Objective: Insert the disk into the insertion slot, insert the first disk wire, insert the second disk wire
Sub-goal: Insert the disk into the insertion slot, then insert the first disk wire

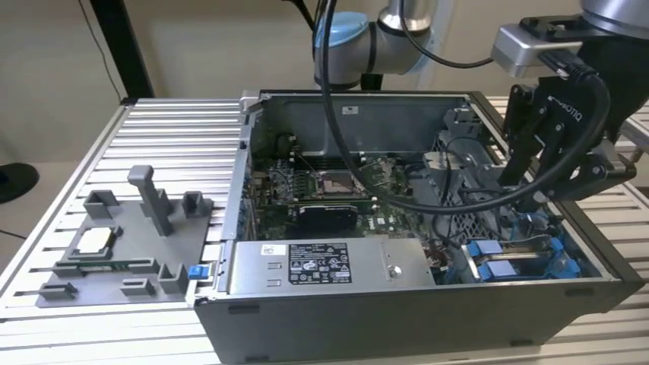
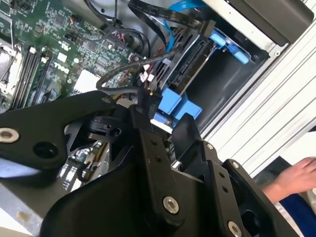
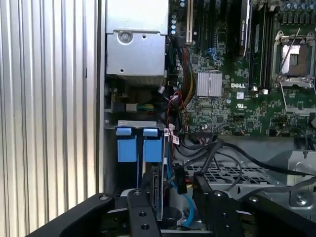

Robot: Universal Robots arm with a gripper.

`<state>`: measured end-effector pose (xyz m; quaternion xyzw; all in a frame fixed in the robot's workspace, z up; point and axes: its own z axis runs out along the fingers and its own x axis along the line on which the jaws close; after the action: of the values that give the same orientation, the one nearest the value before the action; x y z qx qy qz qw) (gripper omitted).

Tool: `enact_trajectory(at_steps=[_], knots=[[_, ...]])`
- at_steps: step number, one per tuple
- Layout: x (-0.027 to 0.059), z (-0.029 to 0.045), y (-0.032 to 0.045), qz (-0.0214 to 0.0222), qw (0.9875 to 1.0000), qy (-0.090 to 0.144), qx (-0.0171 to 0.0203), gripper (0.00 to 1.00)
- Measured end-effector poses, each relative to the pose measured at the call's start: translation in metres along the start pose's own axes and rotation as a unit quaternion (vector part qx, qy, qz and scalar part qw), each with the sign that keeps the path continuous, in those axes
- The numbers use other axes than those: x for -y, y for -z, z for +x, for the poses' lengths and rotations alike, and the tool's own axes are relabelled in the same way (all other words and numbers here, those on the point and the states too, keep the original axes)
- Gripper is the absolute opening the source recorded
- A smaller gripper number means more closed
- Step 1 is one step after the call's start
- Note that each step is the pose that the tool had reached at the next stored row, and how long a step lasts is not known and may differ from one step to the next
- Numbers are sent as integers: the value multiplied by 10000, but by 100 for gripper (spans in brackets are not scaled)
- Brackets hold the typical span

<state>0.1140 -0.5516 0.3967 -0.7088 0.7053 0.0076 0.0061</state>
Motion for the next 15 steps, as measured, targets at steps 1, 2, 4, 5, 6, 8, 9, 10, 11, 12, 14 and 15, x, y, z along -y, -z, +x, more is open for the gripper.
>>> enact_trajectory(at_steps=[1, 2, 4, 5, 6, 8, 9, 10, 11, 12, 14, 15], knots=[[-13, 0, -6, 6, 10000, 16, 1, 100], [-25, 0, -12, 12, 10000, 31, 0, 100], [-43, 1, -31, 56, 10000, 70, 0, 100], [-46, 0, -38, 92, 9999, 98, 0, 100], [-52, 1, -44, 123, 9999, 118, -1, 100], [-68, -1, -53, 154, 9998, 126, -3, 100], [-77, -4, -55, 160, 9998, 126, -2, 100], [-85, -6, -56, 164, 9998, 126, -2, 100], [-89, -6, -57, 168, 9998, 126, -1, 100], [-91, -6, -57, 173, 9998, 126, 1, 100], [-97, -7, -58, 193, 9997, 126, 24, 100], [-98, -8, -59, 204, 9997, 126, 52, 100]])
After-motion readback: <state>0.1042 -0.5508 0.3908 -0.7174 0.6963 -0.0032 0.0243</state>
